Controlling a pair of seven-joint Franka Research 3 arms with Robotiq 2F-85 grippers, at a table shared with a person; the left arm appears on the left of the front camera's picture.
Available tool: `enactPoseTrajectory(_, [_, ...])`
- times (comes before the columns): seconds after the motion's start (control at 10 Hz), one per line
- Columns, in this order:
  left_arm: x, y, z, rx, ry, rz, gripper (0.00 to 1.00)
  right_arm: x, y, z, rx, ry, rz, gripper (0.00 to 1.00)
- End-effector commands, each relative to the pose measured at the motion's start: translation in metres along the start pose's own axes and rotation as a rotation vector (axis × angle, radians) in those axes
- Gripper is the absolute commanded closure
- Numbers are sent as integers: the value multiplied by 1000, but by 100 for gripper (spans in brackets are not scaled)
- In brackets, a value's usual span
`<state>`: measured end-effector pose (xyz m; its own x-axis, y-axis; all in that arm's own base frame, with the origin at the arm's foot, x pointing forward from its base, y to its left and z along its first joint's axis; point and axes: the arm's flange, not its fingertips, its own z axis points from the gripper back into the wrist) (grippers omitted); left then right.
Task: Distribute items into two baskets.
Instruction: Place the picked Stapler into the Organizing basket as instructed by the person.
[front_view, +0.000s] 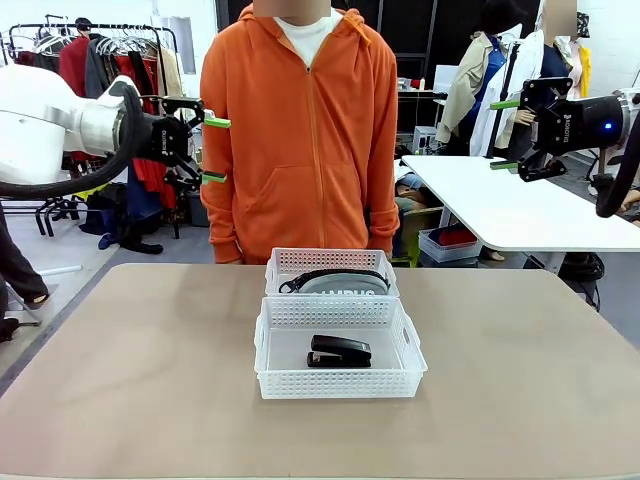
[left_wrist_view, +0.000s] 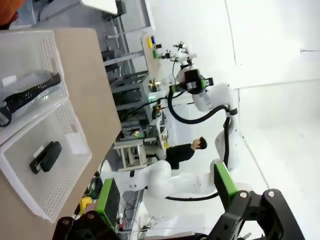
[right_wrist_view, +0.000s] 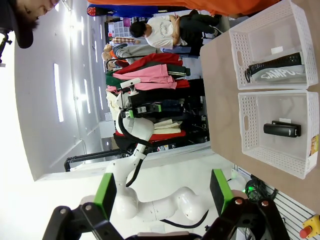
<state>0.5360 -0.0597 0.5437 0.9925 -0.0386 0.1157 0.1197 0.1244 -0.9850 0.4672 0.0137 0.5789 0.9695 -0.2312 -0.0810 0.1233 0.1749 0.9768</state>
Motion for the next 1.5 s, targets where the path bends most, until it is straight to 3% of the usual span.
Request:
enactPoseTrajectory(0.0, [-9, 0, 2, -46, -38, -8, 0, -3, 3, -1, 8, -9, -9, 0])
enactPoseTrajectory(0.8, [-12, -12, 10, -73, -99, -46, 0, -3, 3, -1, 8, -9, -9, 0])
enactPoseTrajectory(1.4, [-5, -14, 9, -49, -75, -30, 0, -3, 3, -1, 8, -9, -9, 0])
